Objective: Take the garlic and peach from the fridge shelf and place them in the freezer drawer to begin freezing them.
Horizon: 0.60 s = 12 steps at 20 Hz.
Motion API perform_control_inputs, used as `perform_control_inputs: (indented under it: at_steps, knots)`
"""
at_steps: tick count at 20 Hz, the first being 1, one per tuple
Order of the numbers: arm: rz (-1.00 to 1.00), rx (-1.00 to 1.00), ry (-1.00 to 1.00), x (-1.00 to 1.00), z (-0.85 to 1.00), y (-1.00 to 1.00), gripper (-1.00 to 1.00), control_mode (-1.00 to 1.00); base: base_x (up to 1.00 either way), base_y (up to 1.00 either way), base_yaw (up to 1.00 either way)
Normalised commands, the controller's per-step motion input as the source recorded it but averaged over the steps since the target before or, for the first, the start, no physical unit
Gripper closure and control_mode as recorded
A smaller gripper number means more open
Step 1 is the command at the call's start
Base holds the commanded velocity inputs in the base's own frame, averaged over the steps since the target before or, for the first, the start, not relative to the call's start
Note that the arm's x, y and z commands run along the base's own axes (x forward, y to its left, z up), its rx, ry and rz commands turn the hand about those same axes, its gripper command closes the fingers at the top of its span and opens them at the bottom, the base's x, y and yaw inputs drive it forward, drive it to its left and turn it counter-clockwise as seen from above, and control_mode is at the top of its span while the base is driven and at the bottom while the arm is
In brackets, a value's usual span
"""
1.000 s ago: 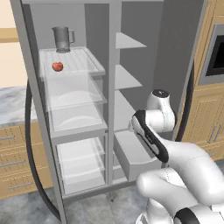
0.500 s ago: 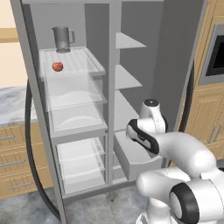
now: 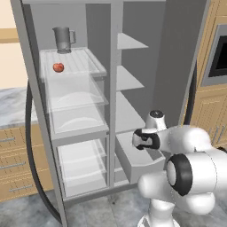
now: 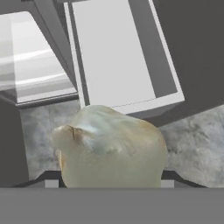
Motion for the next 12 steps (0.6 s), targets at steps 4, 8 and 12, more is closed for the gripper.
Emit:
perform_control_inputs:
  at_steps: [4, 8, 12]
  knots:
    - [0.00, 0.00, 0.08, 0.28, -0.46, -0.19, 1.00, -1.00, 0.00, 0.00, 0.00]
    - [0.00, 0.00, 0.05, 0.24, -0.41, -0.09, 1.00, -1.00, 0.00, 0.00, 0.00]
    - [0.00, 0.00, 0.04, 0.24, -0.40, -0.10, 1.00, -1.00, 0.00, 0.00, 0.00]
